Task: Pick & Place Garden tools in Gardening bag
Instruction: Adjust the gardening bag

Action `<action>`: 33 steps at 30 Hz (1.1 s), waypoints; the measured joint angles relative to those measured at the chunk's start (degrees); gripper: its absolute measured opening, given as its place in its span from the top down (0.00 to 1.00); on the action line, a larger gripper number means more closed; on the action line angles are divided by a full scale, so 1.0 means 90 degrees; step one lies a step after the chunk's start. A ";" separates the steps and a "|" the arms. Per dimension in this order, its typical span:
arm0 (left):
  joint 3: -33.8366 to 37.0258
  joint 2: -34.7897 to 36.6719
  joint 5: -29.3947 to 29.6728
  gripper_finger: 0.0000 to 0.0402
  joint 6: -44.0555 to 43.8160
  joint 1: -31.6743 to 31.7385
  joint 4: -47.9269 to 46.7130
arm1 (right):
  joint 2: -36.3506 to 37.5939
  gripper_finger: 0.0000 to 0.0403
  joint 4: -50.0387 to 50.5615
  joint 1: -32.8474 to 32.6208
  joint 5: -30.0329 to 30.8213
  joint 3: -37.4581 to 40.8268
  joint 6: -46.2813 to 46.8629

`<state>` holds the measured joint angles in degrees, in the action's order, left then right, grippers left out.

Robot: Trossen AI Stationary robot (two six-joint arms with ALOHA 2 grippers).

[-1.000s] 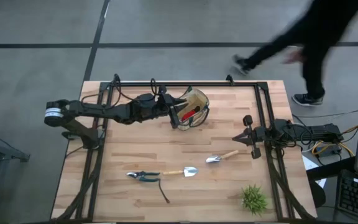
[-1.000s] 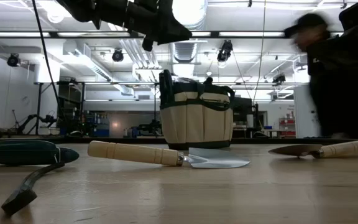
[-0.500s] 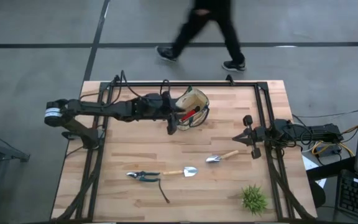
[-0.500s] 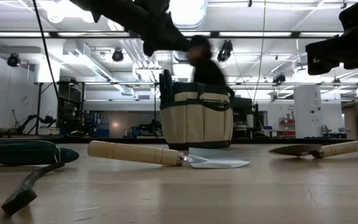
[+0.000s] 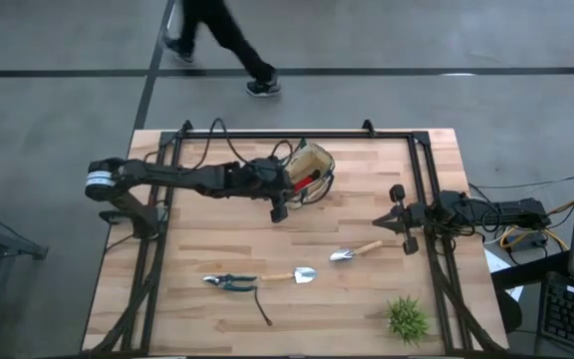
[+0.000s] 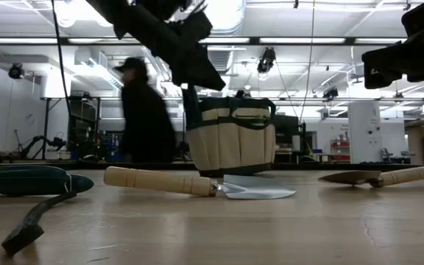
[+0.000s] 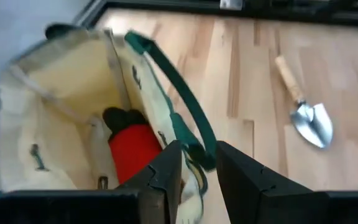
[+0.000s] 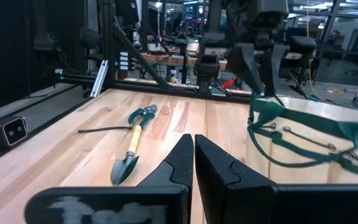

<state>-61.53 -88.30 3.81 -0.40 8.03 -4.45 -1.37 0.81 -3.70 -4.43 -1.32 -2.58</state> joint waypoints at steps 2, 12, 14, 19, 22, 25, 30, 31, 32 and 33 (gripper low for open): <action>-0.0161 -0.0142 0.0112 0.74 0.0005 0.0000 -0.0297 | -0.0013 0.98 -0.0001 0.0000 0.0004 -0.0002 0.0001; -0.1099 -0.0533 0.0235 0.74 0.0206 0.0002 -0.1395 | -0.0029 0.98 0.0001 -0.0002 0.0000 -0.0002 0.0001; -0.1362 -0.0697 0.0234 0.74 0.0206 0.0005 -0.1854 | -0.0027 0.98 -0.0001 -0.0002 0.0001 -0.0002 0.0001; -0.1949 -0.1217 0.0229 0.74 0.0209 0.0002 -0.2619 | -0.0029 0.98 0.0001 -0.0002 -0.0003 0.0000 0.0001; -0.2306 -0.1432 0.0237 0.75 0.0244 0.0005 -0.2793 | -0.0029 0.98 -0.0001 -0.0002 0.0002 -0.0002 0.0001; -0.2741 -0.1596 0.0242 0.78 0.0476 0.0005 -0.3320 | -0.0029 0.98 0.0000 -0.0002 0.0001 -0.0002 0.0000; -0.3346 -0.1709 0.0230 0.90 0.0588 0.0019 -0.4321 | -0.0029 0.98 0.0001 -0.0002 0.0002 -0.0002 0.0001; -0.3391 -0.1715 0.0227 0.93 0.0589 0.0023 -0.4429 | -0.0029 0.98 -0.0001 -0.0002 0.0002 0.0000 0.0001; -0.3413 -0.1723 0.0226 0.96 0.0601 0.0027 -0.4492 | -0.0029 0.98 0.0000 -0.0001 0.0000 -0.0001 0.0001; -0.3429 -0.1735 0.0223 0.98 0.0629 0.0028 -0.4510 | -0.0029 0.98 -0.0001 -0.0002 0.0000 -0.0002 0.0001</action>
<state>-92.39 -103.92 5.82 5.26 8.28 -45.04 -1.63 0.80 -3.73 -4.43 -1.34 -2.57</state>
